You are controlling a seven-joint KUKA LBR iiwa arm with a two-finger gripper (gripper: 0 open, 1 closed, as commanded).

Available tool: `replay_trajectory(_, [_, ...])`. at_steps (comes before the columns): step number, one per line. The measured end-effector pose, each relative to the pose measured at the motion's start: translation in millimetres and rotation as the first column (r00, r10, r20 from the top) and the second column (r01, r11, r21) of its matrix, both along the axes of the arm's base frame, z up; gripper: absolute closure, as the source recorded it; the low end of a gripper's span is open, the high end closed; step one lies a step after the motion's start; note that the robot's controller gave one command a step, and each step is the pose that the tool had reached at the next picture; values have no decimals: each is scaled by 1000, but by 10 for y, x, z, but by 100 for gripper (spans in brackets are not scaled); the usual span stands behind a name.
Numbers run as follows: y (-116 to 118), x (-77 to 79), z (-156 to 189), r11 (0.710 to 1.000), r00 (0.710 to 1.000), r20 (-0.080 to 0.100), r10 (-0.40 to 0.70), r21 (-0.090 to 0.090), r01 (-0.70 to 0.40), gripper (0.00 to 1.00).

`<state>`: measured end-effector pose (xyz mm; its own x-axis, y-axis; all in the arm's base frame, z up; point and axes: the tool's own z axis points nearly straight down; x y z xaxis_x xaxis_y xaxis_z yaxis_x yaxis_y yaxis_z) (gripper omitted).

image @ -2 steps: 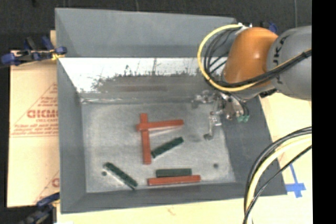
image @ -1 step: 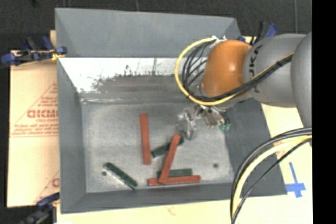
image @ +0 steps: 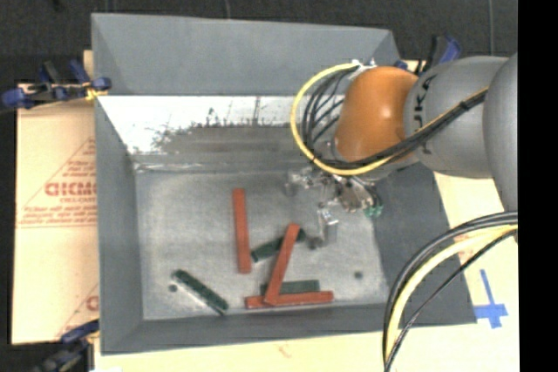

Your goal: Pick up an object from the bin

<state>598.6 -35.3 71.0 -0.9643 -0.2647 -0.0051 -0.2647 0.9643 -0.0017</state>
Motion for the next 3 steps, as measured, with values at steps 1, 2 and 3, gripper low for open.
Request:
replay_trajectory(1, [0, 0, 0, 1000, 1000, 0, 0, 0, 0, 0])
replay_trajectory(2, [806, -421, 0, 929, 929, -2, 370, 1, -370, 100])
replay_trajectory(3, [805, -421, 0, 929, 929, -2, 370, 1, -370, 100])
